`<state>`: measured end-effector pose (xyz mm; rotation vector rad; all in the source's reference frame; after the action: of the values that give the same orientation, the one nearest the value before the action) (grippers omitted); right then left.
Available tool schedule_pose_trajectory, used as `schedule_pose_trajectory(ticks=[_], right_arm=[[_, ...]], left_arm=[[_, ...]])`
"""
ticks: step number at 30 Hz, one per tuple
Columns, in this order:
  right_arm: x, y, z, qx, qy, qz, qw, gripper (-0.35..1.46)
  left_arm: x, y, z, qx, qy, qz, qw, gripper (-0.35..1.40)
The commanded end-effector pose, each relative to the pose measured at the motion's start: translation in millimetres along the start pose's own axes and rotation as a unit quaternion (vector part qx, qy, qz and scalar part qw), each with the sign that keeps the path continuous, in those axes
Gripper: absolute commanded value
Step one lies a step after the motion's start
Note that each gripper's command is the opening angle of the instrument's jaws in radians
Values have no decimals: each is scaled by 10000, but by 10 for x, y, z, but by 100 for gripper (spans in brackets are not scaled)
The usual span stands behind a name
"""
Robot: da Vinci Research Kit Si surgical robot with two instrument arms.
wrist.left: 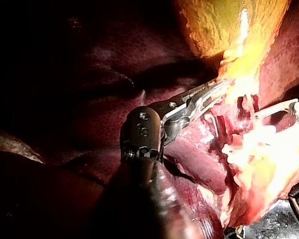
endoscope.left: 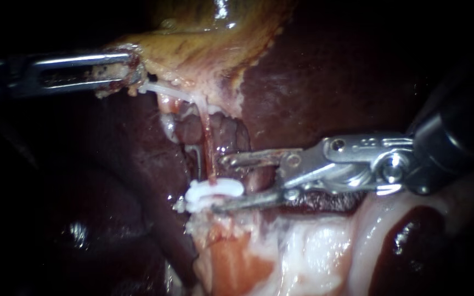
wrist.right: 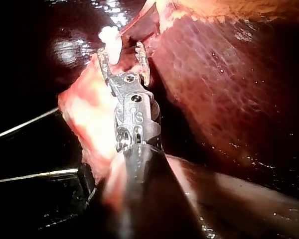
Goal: Going back second clip right tube
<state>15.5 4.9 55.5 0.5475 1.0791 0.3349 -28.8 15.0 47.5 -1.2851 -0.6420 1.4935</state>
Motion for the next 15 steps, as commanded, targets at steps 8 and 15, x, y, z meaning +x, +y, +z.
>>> schedule_pose_trajectory(ticks=[8,15], right_arm=[[5,2,-44,-22,33,-368,9993,50],[3,1,-69,-53,42,-541,9985,50]], left_arm=[[0,0,-1,-5,-3,2,10000,-35],[-2,0,-1,-4,-1,9,10000,-35]])
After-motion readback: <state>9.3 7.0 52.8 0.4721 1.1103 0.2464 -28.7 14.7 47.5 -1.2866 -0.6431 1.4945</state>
